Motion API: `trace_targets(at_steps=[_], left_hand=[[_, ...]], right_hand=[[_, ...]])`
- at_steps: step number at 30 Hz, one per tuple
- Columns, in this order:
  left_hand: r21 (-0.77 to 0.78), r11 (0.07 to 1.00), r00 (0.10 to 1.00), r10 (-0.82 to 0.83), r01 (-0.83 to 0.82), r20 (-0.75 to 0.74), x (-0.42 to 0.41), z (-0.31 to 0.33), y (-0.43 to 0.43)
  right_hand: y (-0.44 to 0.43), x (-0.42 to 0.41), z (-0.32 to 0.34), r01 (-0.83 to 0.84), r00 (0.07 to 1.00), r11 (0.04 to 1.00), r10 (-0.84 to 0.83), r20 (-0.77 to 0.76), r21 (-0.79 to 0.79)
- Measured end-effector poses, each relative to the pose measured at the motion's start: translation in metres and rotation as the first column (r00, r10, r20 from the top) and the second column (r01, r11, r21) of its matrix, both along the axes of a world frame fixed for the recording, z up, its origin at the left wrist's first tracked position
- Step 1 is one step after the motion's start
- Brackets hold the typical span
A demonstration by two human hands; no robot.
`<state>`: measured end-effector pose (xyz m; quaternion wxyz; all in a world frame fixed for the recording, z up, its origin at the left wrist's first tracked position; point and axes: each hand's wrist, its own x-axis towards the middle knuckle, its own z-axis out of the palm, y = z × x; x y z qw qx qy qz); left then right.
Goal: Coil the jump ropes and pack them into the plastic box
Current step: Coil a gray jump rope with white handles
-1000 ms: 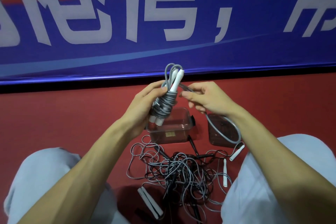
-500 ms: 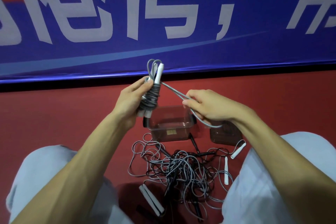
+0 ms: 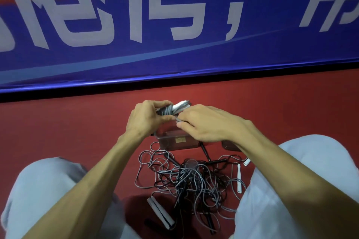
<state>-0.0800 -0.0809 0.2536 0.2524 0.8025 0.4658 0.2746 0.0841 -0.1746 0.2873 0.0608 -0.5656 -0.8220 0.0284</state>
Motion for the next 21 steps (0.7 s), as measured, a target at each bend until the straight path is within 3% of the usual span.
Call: trace_targets(at_steps=[3, 6, 9, 13, 17, 21], left_hand=[[0.046, 0.998, 0.993, -0.045, 0.05, -0.105, -0.001, 0.0, -0.002], [0.1, 0.987, 0.969, -0.104, 0.129, -0.223, -0.002, 0.0, -0.004], [0.092, 0.949, 0.912, -0.261, 0.303, -0.317, 0.001, -0.003, -0.004], [-0.006, 0.91, 0.897, -0.41, 0.415, -0.166, 0.003, -0.003, -0.007], [-0.041, 0.911, 0.91, -0.412, 0.41, -0.047, 0.005, 0.004, -0.015], [-0.159, 0.914, 0.926, -0.356, 0.373, 0.125, 0.009, 0.007, -0.028]], right_hand=[[-0.001, 0.003, 0.0, -0.07, 0.995, 0.991, 0.061, 0.082, 0.11], [0.006, 0.01, -0.003, -0.164, 0.984, 0.933, 0.133, 0.118, 0.321], [0.012, 0.015, -0.01, -0.166, 0.986, 0.877, 0.159, 0.055, 0.451], [0.016, 0.025, -0.016, 0.008, 0.979, 0.871, 0.094, -0.183, 0.491], [0.022, 0.031, -0.017, 0.22, 0.896, 0.884, -0.017, -0.443, 0.413], [0.025, 0.033, -0.018, 0.297, 0.836, 0.906, -0.094, -0.54, 0.302]])
